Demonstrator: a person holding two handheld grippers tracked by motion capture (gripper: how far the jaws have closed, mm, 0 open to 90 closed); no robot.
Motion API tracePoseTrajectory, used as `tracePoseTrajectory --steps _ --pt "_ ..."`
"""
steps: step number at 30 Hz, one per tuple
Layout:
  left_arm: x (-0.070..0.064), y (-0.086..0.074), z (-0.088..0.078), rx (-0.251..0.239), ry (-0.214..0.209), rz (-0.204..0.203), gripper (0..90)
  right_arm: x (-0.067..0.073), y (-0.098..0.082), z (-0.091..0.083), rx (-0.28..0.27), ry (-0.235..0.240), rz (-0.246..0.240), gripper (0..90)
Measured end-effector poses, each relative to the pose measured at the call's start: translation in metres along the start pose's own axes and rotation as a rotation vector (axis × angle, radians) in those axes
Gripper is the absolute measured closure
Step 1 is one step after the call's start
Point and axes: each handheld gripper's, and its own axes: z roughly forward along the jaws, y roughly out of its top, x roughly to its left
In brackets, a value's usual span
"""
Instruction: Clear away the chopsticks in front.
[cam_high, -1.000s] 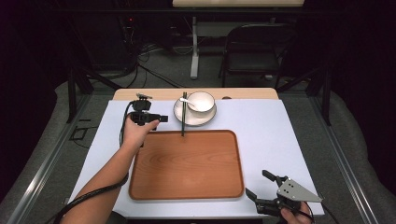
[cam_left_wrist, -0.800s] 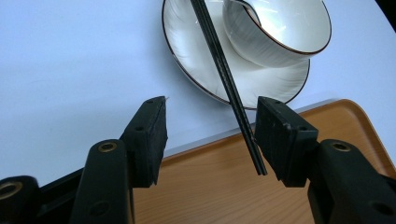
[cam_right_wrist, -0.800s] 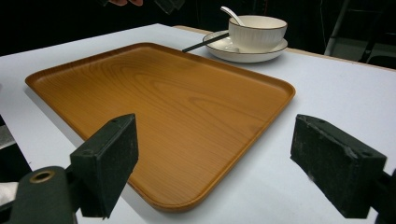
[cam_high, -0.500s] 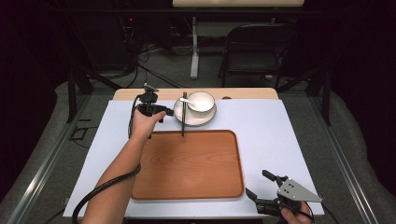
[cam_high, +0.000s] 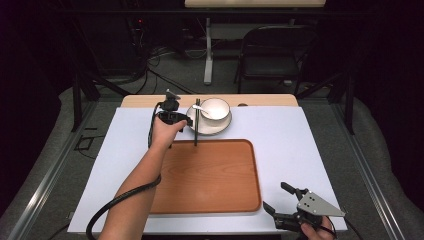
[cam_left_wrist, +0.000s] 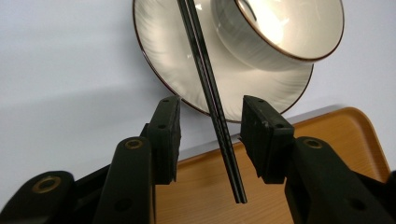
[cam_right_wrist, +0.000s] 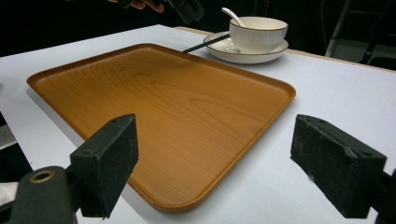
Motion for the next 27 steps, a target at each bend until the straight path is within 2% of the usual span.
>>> tracePoseTrajectory --steps 3,10,17,22,27 --pt "-0.001 -0.003 0.008 0.02 -0.003 -0.014 62.0 0.0 0.0 0.0 -0.001 -0.001 0.001 14.4" --pt "-0.005 -0.007 0.02 0.046 0.017 -0.007 64.7 0.0 0.0 0.0 -0.003 -0.001 -0.003 14.4" --pt "-0.007 -0.007 0.027 0.085 0.035 -0.04 68.8 0.0 0.0 0.0 -0.005 0.0 -0.001 14.4" --pt "-0.008 -0.007 0.028 0.08 0.033 -0.057 69.9 0.0 0.0 0.0 -0.005 0.0 -0.001 14.4" --pt "-0.009 -0.008 0.031 0.088 0.035 -0.053 70.0 0.0 0.0 -0.001 -0.006 0.001 -0.002 14.4"
